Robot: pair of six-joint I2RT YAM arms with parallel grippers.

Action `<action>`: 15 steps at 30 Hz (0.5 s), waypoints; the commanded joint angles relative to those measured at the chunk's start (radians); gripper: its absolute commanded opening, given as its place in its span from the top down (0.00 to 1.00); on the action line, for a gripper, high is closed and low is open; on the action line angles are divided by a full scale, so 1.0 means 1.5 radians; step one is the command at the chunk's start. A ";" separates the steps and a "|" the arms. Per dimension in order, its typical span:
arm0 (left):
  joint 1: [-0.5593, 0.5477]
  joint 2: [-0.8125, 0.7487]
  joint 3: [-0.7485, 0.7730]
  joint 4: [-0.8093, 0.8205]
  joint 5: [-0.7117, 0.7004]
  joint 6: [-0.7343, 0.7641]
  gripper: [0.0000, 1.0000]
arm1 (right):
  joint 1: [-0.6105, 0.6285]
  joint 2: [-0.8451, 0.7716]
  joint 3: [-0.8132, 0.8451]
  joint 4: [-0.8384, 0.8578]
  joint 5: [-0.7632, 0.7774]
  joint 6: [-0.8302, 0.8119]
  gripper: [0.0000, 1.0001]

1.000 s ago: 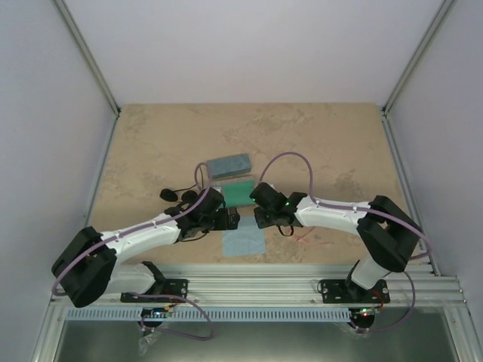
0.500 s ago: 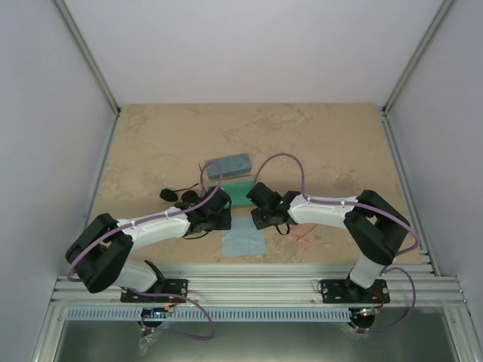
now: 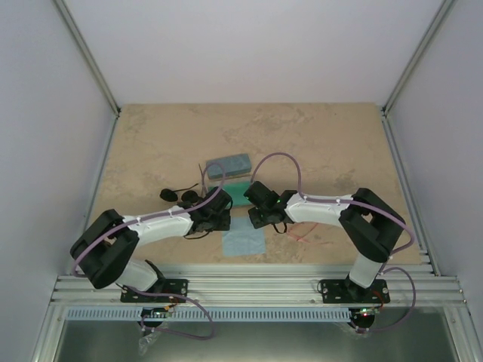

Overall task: Organize the sunglasses
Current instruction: Fold the glasses cleaning cloth at the center of the board.

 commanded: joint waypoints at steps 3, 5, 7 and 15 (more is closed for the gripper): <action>-0.003 0.016 -0.001 0.010 0.017 -0.004 0.59 | -0.002 0.013 0.004 0.004 0.000 -0.010 0.80; -0.003 0.023 -0.001 0.017 0.016 -0.006 0.62 | -0.002 0.014 0.005 0.006 -0.002 -0.012 0.81; -0.003 0.033 -0.002 0.021 0.017 -0.006 0.65 | -0.002 0.015 0.005 0.006 -0.006 -0.014 0.81; -0.003 0.032 -0.010 0.020 0.042 -0.003 0.80 | -0.002 0.016 0.001 0.007 -0.027 -0.021 0.89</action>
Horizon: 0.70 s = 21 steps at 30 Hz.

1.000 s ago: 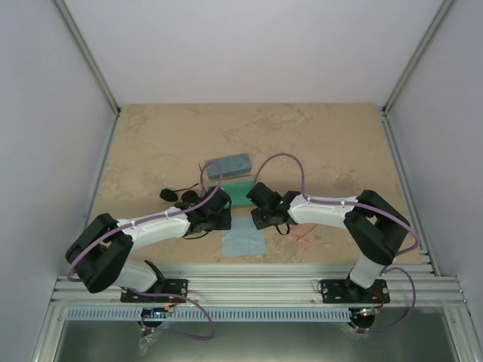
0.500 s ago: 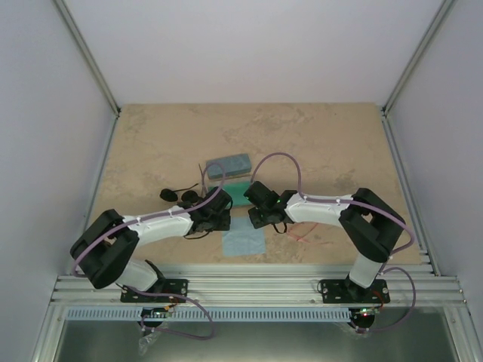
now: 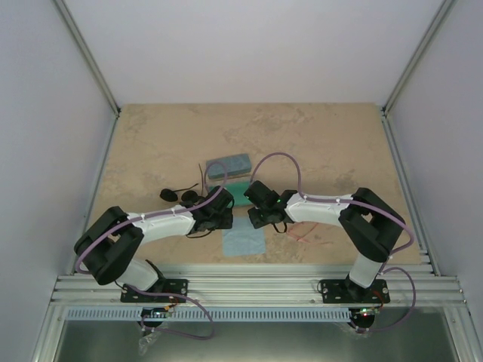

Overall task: Organize the sunglasses
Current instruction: Fold the glasses cleaning cloth at the center of the board.

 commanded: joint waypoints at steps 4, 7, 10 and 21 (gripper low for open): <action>-0.003 0.000 -0.019 -0.022 0.025 0.002 0.87 | -0.001 0.011 0.000 0.005 -0.018 -0.008 0.96; -0.003 0.001 -0.016 -0.014 0.027 0.003 0.97 | -0.002 0.009 0.000 0.007 -0.011 -0.007 0.99; -0.003 0.001 -0.005 -0.017 0.014 0.011 1.00 | -0.002 0.001 0.001 0.009 -0.001 -0.007 0.99; 0.011 -0.067 0.018 -0.021 -0.029 0.037 1.00 | -0.027 -0.068 -0.009 0.049 0.017 -0.019 0.99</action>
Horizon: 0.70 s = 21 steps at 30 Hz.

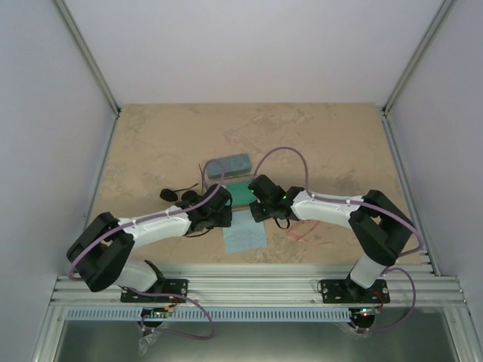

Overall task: Organize the sunglasses
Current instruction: Fold the glasses cleaning cloth at the center of the board.

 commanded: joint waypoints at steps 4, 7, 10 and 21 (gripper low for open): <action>0.017 -0.045 0.014 0.002 -0.019 0.039 1.00 | -0.010 -0.046 -0.015 0.052 0.016 -0.028 0.99; 0.017 -0.045 0.005 0.007 0.000 0.042 1.00 | -0.011 -0.044 -0.024 0.055 0.011 -0.029 1.00; 0.017 -0.051 -0.013 0.021 0.022 0.043 1.00 | -0.013 -0.047 -0.038 0.061 -0.003 -0.025 1.00; 0.017 -0.098 -0.060 0.055 0.111 0.092 1.00 | -0.018 -0.073 -0.069 0.048 -0.044 0.008 1.00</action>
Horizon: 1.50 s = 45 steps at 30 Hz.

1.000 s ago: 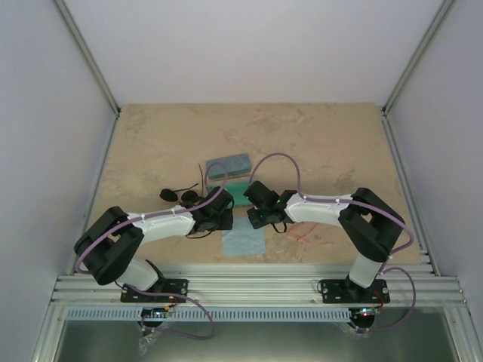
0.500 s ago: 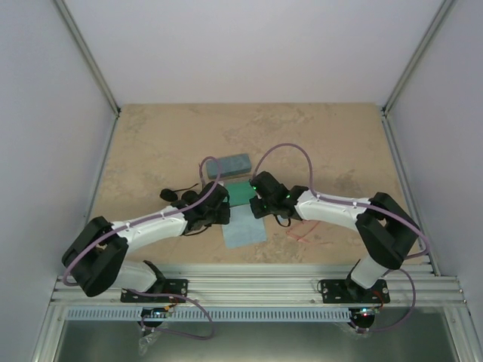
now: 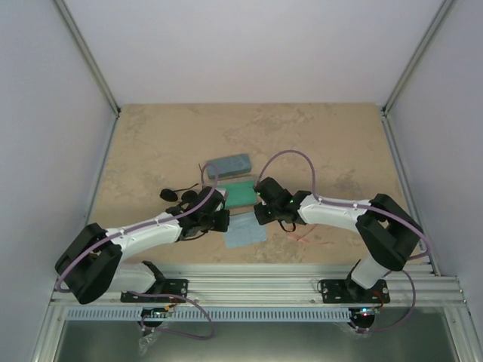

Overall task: Organize the sunglasses
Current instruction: Fold the glasses cleaning cloth at the center of the board.

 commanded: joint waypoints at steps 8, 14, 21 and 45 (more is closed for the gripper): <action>0.002 -0.029 -0.019 0.009 0.050 0.008 1.00 | -0.004 -0.047 -0.024 -0.001 -0.066 0.012 0.99; 0.002 -0.023 -0.027 0.000 0.062 0.005 1.00 | -0.004 -0.063 -0.042 -0.006 -0.093 0.016 1.00; 0.002 -0.012 -0.034 0.017 0.105 0.003 1.00 | -0.003 -0.065 -0.069 0.003 -0.131 0.020 0.99; 0.001 -0.019 -0.057 0.016 0.172 -0.017 0.59 | -0.003 -0.097 -0.100 0.018 -0.215 -0.011 0.77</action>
